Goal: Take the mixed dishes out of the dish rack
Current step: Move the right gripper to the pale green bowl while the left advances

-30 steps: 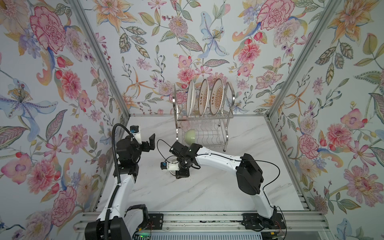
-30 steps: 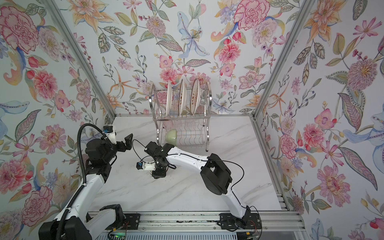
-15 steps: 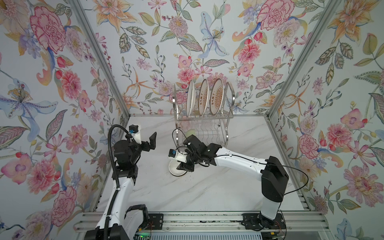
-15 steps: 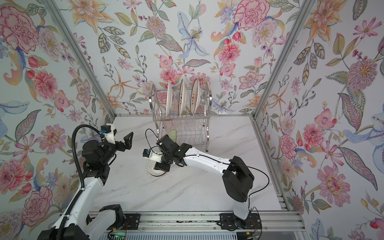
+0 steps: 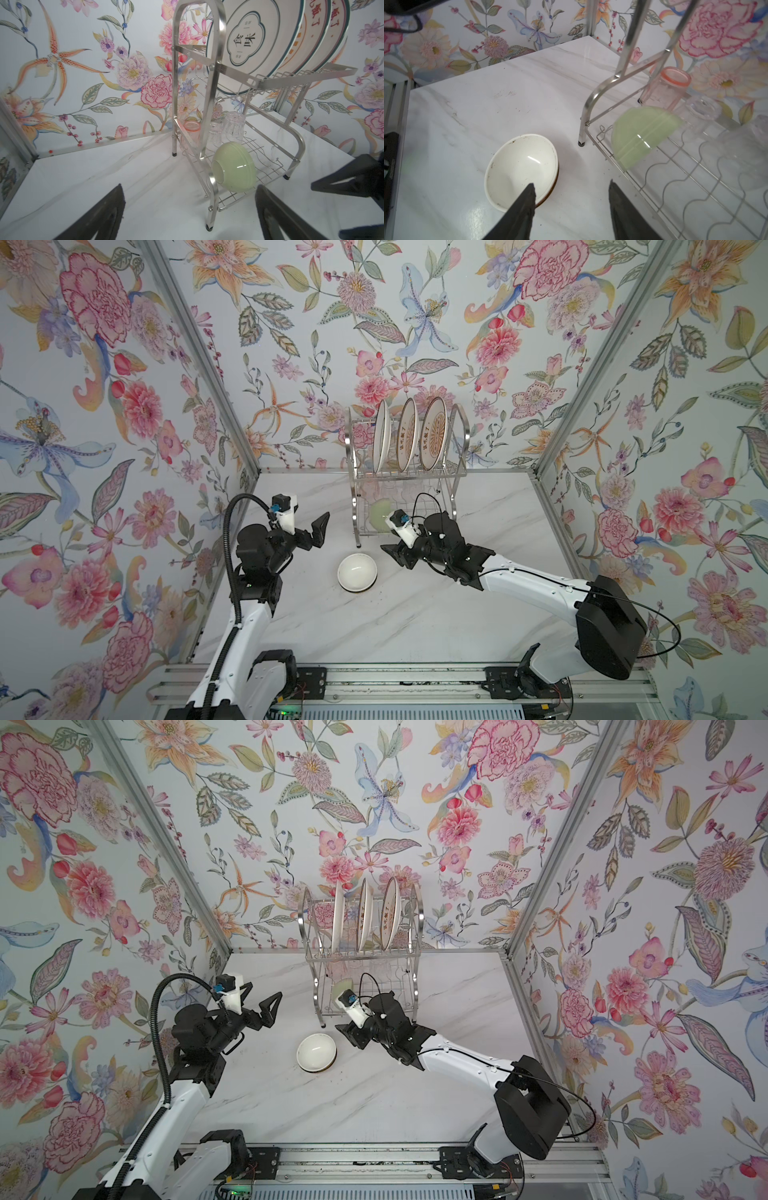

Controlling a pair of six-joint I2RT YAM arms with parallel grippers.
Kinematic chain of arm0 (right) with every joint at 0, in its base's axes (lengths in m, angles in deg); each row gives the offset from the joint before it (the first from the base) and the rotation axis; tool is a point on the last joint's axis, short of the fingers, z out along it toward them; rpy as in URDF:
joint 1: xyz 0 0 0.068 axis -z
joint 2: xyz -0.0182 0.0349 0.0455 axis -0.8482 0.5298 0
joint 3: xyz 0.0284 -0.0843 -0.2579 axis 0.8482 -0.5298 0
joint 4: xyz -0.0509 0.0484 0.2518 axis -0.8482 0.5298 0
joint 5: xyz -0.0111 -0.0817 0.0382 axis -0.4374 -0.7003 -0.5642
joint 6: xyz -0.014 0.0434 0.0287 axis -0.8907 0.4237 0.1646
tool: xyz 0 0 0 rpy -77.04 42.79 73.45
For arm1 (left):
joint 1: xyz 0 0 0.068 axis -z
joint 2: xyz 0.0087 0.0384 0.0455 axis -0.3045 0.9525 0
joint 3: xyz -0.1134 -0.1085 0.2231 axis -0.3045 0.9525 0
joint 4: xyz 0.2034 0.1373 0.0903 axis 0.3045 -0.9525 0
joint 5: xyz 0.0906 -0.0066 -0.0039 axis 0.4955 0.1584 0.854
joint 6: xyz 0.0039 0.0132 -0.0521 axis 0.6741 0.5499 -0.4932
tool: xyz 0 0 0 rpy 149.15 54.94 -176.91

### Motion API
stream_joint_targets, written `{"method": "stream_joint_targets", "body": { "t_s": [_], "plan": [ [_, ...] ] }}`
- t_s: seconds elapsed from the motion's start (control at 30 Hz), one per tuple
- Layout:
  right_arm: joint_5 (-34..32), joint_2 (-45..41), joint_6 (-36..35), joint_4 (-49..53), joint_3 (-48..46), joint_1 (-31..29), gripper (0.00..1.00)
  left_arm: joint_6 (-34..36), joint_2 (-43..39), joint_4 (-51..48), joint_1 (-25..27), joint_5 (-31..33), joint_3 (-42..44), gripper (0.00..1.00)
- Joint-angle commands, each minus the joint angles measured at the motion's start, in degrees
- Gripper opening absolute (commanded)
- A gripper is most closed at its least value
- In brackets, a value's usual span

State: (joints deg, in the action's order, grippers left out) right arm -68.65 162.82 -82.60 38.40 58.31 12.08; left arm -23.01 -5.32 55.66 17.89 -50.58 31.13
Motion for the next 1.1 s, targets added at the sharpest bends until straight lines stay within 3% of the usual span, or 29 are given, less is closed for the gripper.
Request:
{"method": "stream_joint_targets", "body": {
  "t_s": [0.0, 0.17, 0.3, 0.4, 0.67, 0.73, 1.07],
  "plan": [
    [1.87, -0.95, 7.70, -9.22, -2.95, 2.59, 0.60, -2.29, -0.42, -1.45, 3.26, 2.83, 1.91, 0.97],
    [5.50, 0.90, 12.41, -13.82, -4.79, 6.11, 0.60, -5.62, 1.62, 1.26, 8.65, 6.62, 4.14, 0.84],
    [10.36, 3.49, 18.67, -22.19, -6.42, 10.28, 0.59, -10.95, 6.09, 3.11, 10.24, 8.26, 4.41, 0.62],
    [13.62, 6.31, 20.76, -23.08, -4.55, 12.34, 0.58, -12.54, 9.15, 6.47, 11.79, 7.39, 5.37, 0.47],
    [14.59, 11.36, 24.70, -25.47, -2.02, 13.32, 0.62, -15.47, 16.55, 14.11, 13.39, 6.96, 4.93, 0.04],
    [14.88, 12.88, 26.27, -26.88, -1.72, 13.50, 0.63, -15.34, 18.51, 14.58, 13.81, 7.15, 4.39, 0.00],
    [15.85, 17.18, 28.27, -24.38, 2.75, 14.03, 0.67, -17.69, 28.07, 23.86, 15.12, 4.90, 3.50, 0.00]
  ]
}}
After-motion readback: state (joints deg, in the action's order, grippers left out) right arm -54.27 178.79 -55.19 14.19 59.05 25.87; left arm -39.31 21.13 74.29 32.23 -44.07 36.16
